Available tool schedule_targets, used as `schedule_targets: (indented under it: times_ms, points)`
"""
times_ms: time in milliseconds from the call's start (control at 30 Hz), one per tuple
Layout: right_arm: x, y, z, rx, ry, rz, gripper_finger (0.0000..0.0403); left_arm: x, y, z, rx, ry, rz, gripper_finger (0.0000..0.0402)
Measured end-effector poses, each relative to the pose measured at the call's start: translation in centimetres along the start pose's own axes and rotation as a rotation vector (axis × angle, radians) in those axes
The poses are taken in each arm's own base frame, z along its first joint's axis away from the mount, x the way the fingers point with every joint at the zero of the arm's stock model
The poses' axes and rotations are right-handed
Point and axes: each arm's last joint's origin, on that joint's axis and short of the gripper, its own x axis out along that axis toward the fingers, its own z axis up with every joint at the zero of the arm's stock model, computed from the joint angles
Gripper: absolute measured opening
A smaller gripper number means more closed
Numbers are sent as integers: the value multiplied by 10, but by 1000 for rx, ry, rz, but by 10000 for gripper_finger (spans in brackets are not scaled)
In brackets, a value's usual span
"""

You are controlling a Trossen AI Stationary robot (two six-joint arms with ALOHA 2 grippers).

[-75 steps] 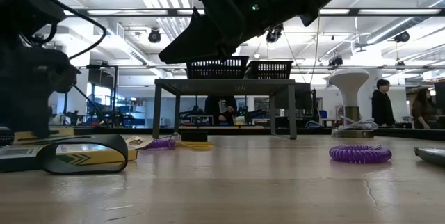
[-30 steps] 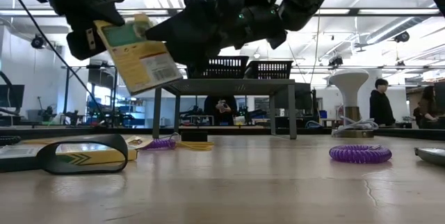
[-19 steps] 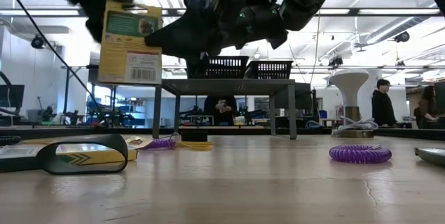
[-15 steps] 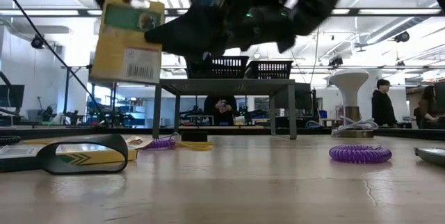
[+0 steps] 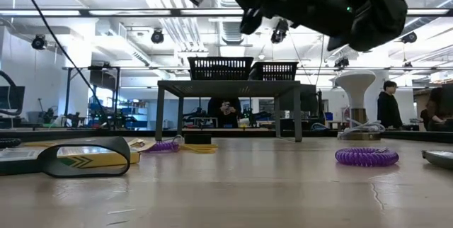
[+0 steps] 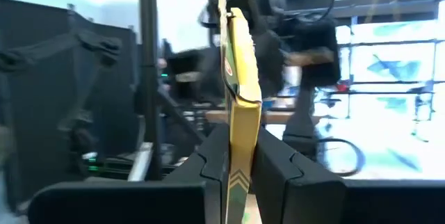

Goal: Pick & Place Office Desk Supplies
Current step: Put the crayon box in the top left black bin

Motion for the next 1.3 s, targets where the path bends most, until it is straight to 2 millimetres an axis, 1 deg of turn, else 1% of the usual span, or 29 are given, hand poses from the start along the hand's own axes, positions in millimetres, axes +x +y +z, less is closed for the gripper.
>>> schedule_targets:
  times_ms: [100,167,300,400,500,567,667,733,833,1033,1300]
  points:
    - [-6,0,6,-12,-2,-4,36,5,1,8,115,-61,21,105]
    - [-8,0,10,-14,-7,-6,36,5,3,13,152,-75,71,115]
    - [-12,0,16,-31,-18,-32,36,7,7,13,140,-63,200,153]
    - [-12,-1,19,-42,-26,-56,36,13,9,12,91,-101,224,190]
    - [-12,-1,19,-52,-28,-75,36,24,10,3,72,-75,236,220]
    - [-12,-1,20,-52,-31,-83,36,32,11,-1,73,-45,248,232]
    - [-12,-1,20,-52,-32,-82,36,44,11,-3,54,-29,265,234]
    - [-12,-1,20,-52,-32,-82,36,49,11,-2,52,-24,275,225]
    - [-12,-1,20,-51,-32,-82,36,53,11,-1,49,-23,283,196]
    - [-12,-1,19,-49,-26,-80,36,51,11,2,-4,-33,283,122]
    - [-13,-1,17,-50,-3,-78,42,51,11,-2,-1,3,282,34]
